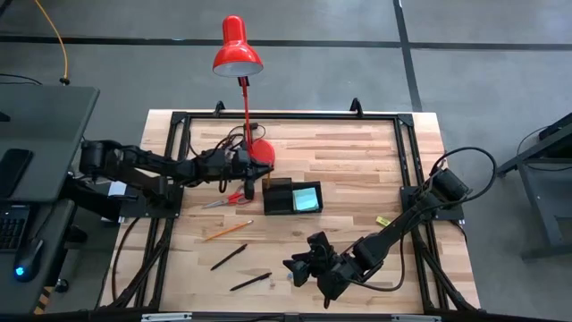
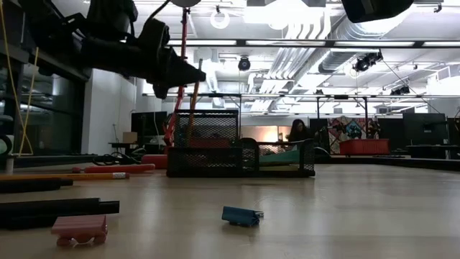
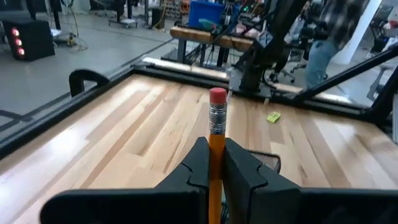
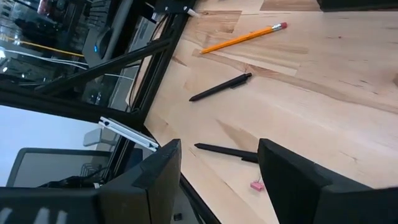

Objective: Pick and place office supplies into organizer
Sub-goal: Put the orange pencil into the black desk organizer

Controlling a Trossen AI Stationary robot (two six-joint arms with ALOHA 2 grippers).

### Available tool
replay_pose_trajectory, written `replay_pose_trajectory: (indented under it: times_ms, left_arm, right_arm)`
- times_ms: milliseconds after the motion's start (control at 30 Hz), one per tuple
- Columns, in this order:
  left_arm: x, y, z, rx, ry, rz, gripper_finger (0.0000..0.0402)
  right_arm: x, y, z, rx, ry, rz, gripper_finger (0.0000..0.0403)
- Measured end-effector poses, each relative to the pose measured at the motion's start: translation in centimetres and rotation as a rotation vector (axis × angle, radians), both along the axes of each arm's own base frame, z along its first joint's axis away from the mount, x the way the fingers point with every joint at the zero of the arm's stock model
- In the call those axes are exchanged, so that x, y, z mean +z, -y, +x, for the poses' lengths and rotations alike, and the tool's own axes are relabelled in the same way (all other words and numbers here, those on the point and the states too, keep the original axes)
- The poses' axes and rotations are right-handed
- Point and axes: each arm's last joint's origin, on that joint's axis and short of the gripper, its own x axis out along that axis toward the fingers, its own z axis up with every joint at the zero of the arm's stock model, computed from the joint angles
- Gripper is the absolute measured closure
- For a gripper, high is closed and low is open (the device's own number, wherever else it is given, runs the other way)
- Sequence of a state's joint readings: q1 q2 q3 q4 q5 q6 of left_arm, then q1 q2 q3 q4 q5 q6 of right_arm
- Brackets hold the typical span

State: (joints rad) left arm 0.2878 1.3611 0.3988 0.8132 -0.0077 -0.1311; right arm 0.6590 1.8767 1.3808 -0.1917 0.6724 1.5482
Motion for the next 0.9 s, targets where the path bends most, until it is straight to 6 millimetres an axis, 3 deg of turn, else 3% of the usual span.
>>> replay_pose_trajectory:
  times_ms: [233, 567, 900]
  left_arm:
    - [-0.2, 0.0, 0.1, 0.005, 0.0, -0.036, 0.0372]
    - [-0.3, 0.1, 0.1, -0.029, -0.002, -0.049, 0.0374]
    - [-1.7, 0.1, -0.3, 0.026, -0.131, -0.15, 0.0284]
  right_arm:
    - [0.0, 0.4, 0.3, -0.011, 0.0, 0.0, 0.0202]
    - [0.0, 1.1, 0.7, -0.028, -0.002, -0.008, 0.0201]
    - [0.0, 1.1, 0.7, -0.038, 0.003, -0.009, 0.0203]
